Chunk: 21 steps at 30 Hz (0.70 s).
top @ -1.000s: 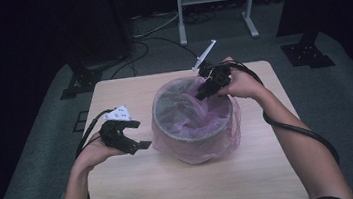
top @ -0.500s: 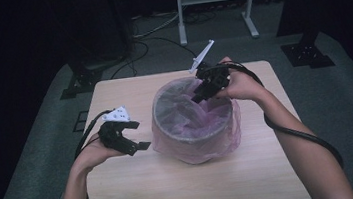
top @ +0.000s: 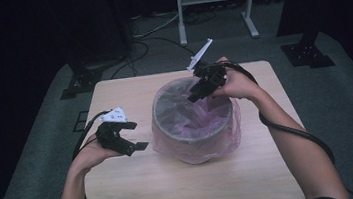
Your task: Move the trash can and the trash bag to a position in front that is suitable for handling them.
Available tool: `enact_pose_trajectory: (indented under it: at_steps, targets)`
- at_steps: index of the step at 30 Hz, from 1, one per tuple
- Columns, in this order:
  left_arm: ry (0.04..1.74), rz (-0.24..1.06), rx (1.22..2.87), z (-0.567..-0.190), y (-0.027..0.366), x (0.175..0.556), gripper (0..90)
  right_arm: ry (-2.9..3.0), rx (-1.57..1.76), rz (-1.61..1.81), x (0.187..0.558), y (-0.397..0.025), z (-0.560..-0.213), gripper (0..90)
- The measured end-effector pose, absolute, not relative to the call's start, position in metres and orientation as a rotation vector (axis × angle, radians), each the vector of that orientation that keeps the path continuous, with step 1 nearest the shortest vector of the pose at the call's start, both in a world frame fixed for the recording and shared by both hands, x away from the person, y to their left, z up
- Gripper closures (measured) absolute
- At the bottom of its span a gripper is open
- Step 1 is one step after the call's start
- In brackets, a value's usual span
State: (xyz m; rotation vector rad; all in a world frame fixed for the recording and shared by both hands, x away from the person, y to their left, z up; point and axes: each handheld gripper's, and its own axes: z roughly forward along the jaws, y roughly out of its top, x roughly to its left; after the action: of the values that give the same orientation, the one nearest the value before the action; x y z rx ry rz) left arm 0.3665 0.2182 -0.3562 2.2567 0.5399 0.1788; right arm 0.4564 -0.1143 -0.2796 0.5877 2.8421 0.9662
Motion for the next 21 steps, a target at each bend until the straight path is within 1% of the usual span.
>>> enact_pose_trajectory:
  at_steps: [3, 4, 5, 6, 8, 9, 11, 15, 21]
  targets:
    - [0.550, 0.176, 2.257, -0.357, 0.219, 0.366, 9.7, 2.834, 0.607, 1.039, 0.451, -0.131, -0.274, 48.3]
    - [0.550, 0.176, 2.257, -0.357, 0.219, 0.366, 9.6, 2.834, 0.607, 1.039, 0.451, -0.131, -0.274, 48.3]
    - [0.549, 0.176, 2.258, -0.357, 0.219, 0.367, 9.7, 2.821, 0.621, 1.070, 0.448, -0.141, -0.271, 44.5]
    - [0.549, 0.176, 2.258, -0.357, 0.219, 0.367, 9.7, 2.815, 0.622, 1.083, 0.447, -0.144, -0.270, 43.3]
    - [0.549, 0.173, 2.260, -0.358, 0.217, 0.367, 9.7, 2.808, 0.628, 1.095, 0.445, -0.149, -0.269, 42.5]
    - [0.549, 0.172, 2.261, -0.358, 0.216, 0.367, 9.7, 2.788, 0.642, 1.115, 0.441, -0.159, -0.266, 42.0]
    - [0.547, 0.172, 2.262, -0.357, 0.216, 0.368, 9.7, 2.782, 0.646, 1.118, 0.439, -0.163, -0.265, 41.7]
    - [0.550, 0.171, 2.259, -0.357, 0.214, 0.370, 9.7, 2.747, 0.688, 1.136, 0.430, -0.186, -0.262, 40.2]
    - [0.543, 0.167, 2.264, -0.358, 0.213, 0.375, 9.6, 2.725, 0.722, 1.143, 0.428, -0.200, -0.261, 40.1]
